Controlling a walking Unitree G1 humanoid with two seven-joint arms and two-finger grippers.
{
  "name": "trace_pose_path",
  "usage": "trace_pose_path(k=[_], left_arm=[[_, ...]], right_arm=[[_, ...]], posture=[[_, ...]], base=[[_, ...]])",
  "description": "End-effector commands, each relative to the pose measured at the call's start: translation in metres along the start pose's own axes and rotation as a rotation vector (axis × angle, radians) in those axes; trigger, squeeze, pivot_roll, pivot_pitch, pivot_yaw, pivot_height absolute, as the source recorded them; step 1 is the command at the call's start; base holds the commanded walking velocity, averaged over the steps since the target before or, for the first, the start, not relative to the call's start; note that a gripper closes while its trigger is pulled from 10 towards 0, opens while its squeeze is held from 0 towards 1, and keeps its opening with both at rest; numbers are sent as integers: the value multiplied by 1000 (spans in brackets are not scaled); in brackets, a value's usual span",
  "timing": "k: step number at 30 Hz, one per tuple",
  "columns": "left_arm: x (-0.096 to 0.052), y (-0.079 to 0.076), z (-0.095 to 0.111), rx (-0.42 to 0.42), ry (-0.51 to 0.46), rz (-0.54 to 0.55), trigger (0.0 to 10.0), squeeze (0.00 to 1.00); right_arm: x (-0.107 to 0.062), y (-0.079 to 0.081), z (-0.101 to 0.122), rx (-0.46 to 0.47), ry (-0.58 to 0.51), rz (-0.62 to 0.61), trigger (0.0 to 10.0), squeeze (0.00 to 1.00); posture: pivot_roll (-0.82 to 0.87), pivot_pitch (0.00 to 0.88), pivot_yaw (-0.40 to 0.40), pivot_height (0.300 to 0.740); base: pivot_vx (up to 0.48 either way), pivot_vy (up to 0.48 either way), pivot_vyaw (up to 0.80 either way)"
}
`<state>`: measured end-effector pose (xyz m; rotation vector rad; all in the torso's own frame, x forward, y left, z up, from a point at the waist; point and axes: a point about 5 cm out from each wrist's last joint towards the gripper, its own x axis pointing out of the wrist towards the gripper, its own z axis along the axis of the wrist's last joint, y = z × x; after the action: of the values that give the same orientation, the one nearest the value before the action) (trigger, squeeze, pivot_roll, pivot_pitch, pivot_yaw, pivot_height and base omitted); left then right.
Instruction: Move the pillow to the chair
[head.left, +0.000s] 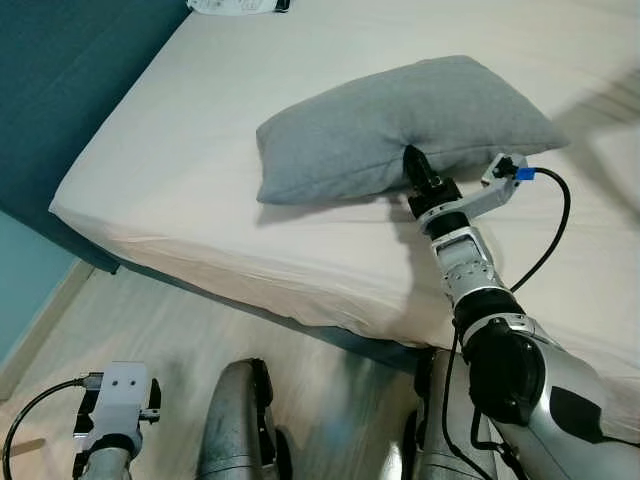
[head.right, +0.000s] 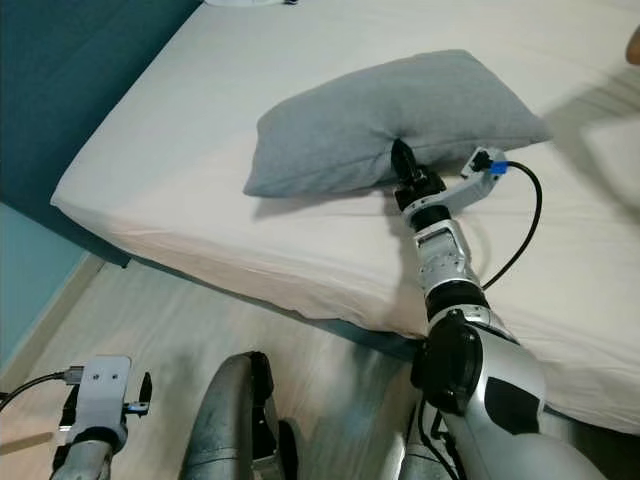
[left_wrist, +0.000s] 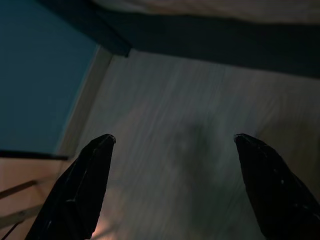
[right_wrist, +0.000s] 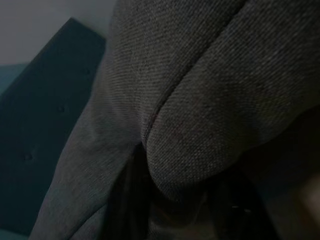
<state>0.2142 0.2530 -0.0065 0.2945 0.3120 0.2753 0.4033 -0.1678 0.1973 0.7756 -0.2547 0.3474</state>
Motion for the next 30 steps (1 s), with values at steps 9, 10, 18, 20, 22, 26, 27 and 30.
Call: trace_pose_path(k=[9,10,18,20,22,26,27,30], left_arm=[[4,-7,-2,-24,40,31,10000,0],[5,-6,-1,-31,37,43,10000,0],[20,2,10,-74,30,115,10000,0],[25,2,14,-91,30,133,10000,0],[33,2,22,-115,24,146,10000,0],[40,-5,31,-133,19,135,10000,0],[41,-7,32,-135,19,131,10000,0],[43,-15,33,-152,35,112,10000,0]], right_arm=[[5,15,-25,-61,128,40,0,0],[4,19,-34,-97,175,58,0,0],[-8,57,-92,-38,361,362,0,0],[-12,64,-100,24,370,418,0,0],[-18,72,-111,48,408,473,0,0],[-22,75,-118,43,445,508,0,0],[-22,74,-118,40,448,508,0,0],[-22,72,-116,18,460,503,0,0]], posture=[[93,269,40,540],[88,260,33,540],[50,189,-8,544],[36,172,-18,554],[18,143,-33,564],[-2,112,-44,578],[-2,112,-44,583],[-20,81,-47,592]], base=[[0,0,0],[0,0,0],[0,0,0],[0,0,0],[0,0,0],[0,0,0],[0,0,0],[0,0,0]])
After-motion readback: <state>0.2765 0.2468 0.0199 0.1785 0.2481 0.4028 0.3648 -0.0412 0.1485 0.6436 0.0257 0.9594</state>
